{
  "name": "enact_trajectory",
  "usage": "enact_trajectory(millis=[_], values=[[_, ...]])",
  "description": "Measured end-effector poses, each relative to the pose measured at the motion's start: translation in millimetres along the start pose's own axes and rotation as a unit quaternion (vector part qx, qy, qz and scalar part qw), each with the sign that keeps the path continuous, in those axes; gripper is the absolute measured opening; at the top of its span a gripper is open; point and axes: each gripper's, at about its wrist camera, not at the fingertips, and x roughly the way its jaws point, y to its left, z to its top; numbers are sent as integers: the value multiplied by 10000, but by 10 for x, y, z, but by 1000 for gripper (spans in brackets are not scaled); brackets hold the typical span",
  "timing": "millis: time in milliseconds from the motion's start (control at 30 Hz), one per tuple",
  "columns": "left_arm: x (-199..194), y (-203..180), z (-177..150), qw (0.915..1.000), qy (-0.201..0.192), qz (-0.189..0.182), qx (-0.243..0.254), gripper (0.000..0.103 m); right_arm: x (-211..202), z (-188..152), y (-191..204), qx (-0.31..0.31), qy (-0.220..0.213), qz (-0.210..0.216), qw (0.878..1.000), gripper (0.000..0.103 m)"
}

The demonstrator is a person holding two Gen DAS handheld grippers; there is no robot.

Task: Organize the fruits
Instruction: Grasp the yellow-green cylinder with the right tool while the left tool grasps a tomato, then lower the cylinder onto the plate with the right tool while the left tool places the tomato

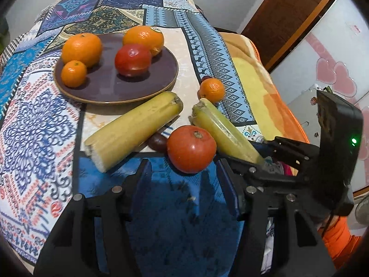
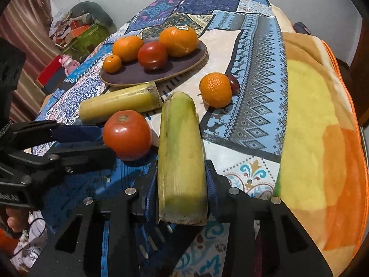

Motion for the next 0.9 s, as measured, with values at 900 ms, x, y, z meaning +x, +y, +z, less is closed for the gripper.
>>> enact_trajectory(millis=[900], values=[[-188, 62, 85, 9985, -500, 241, -10, 49, -22, 118, -56, 29, -257, 114, 9996, 34]])
